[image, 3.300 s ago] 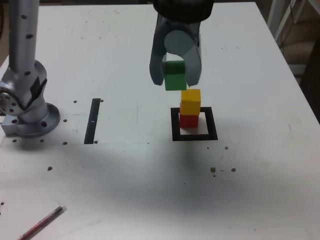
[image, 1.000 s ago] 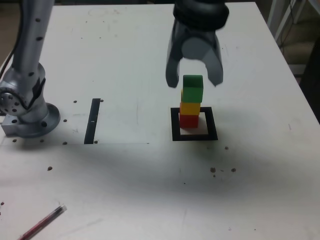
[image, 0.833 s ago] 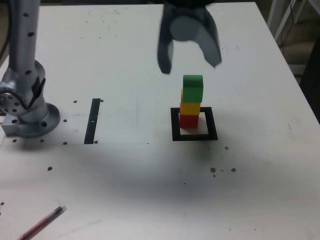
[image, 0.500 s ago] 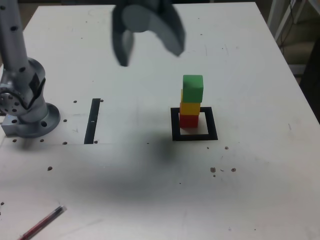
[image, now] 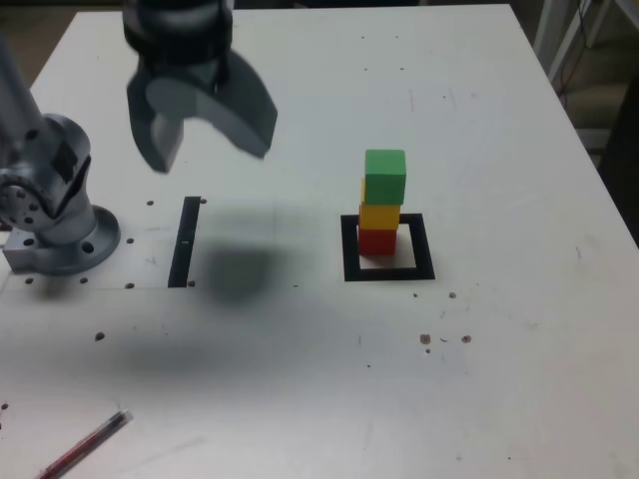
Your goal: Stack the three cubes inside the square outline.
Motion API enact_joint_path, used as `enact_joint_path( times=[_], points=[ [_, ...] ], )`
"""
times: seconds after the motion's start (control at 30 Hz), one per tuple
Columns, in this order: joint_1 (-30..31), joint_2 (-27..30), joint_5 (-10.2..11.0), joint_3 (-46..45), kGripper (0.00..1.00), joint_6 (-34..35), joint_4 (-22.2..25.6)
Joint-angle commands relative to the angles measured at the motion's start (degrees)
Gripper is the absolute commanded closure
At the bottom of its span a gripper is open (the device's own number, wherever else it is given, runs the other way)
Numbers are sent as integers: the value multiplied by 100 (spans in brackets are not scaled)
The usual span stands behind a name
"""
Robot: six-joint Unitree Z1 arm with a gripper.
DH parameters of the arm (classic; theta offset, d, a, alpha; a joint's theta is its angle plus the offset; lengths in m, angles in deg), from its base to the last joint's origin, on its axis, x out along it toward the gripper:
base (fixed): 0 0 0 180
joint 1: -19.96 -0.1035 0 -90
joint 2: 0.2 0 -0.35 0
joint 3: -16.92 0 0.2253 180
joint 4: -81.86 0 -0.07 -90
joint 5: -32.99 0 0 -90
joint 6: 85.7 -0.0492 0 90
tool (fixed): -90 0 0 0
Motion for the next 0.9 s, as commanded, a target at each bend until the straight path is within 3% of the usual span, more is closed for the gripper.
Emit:
enact_joint_path(
  times=[0.0, 0.37, 0.87],
  points=[
    [22, 53, -19, -413, 0, 70, -213],
    [38, 33, 124, -1113, 0, 272, -596],
    [38, -3, 117, -1292, 0, 496, -885]
  ],
)
